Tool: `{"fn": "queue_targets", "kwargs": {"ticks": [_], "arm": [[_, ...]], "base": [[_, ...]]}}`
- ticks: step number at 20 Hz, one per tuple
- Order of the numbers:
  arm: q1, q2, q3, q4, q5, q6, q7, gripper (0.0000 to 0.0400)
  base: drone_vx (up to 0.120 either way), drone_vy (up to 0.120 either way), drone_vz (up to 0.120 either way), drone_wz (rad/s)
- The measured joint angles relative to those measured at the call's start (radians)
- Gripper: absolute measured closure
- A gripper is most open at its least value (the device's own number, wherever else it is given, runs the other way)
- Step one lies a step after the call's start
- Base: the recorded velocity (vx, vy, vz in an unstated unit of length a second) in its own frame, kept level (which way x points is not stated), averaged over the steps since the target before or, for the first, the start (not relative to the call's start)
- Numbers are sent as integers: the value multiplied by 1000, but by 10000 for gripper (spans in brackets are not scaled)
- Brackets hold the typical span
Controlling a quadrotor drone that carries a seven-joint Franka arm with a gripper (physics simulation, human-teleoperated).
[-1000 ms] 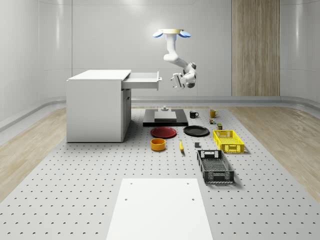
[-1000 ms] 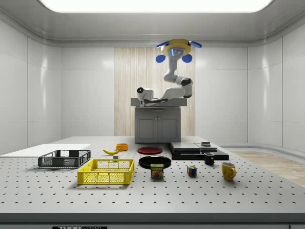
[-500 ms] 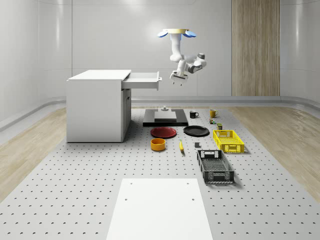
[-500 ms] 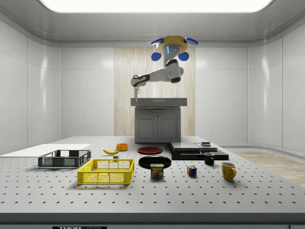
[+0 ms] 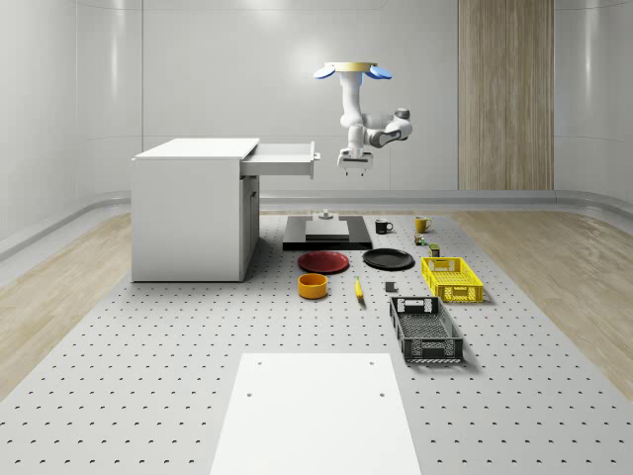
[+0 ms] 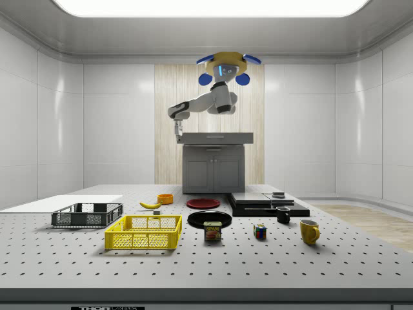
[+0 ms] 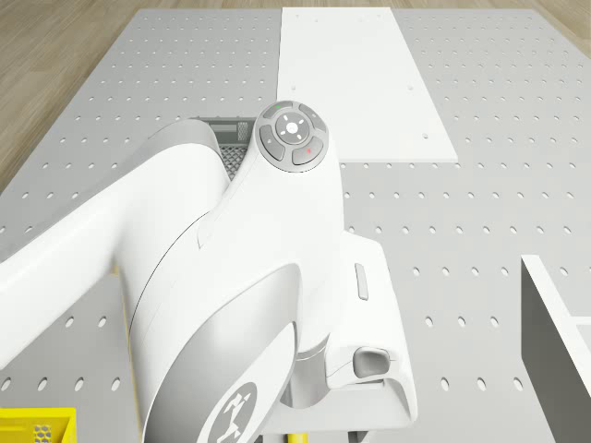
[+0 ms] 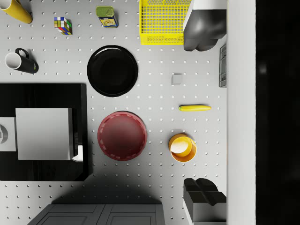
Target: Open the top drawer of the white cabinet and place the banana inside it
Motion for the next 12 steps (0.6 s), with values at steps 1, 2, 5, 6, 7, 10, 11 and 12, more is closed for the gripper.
{"fn": "queue_targets", "kwargs": {"ticks": [1,2,5,6,7,10,11,12], "arm": [[3,-2,-1,0,1,-3,-3,0],[6,-3,-2,0,3,-5,-6,0],[11,-7,-4,0,5,-10,-12,0],[12,-8,-5,-1,5,-11,-14,0],[14,-9,-5,-1,6,-11,-15,0],[16,-12,-6,-1,6,-13,-18,0],[17,-12,-6,-1,6,-13,-18,0],[17,-13,-6,-1,6,-13,-19,0]], "base": [[120,0,-120,0],[120,0,-120,0],[120,0,-120,0],[120,0,-120,0],[120,0,-120,0],[120,0,-120,0],[120,0,-120,0],[120,0,-120,0]]}}
